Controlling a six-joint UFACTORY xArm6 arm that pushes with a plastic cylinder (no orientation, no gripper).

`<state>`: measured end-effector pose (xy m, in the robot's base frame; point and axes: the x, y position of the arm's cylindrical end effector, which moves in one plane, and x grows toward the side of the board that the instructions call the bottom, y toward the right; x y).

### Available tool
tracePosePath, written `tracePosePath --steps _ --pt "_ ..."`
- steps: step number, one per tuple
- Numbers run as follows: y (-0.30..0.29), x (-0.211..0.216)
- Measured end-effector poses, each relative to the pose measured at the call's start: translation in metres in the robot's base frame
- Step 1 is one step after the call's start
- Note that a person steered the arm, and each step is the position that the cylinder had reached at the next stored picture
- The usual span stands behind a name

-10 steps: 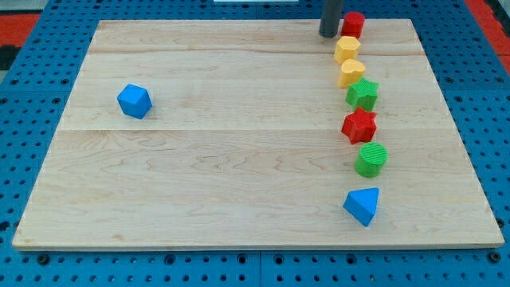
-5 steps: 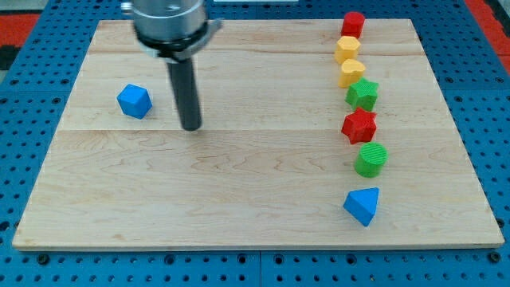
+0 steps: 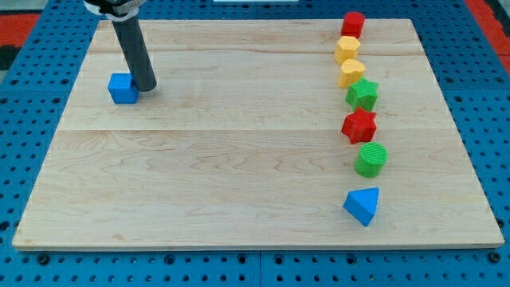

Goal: Slide blue cube towards yellow heart

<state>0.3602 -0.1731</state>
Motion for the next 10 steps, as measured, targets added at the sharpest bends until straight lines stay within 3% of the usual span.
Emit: tracePosePath --steps 1,2,4,6,8,9,10 --pt "-0.008 0.039" --pt "-0.058 0.067" --pt "-0.038 0.012" --pt "0.058 -0.046" --pt "0.006 -0.064" --pt "0.007 -0.084" --pt "0.078 -0.085"
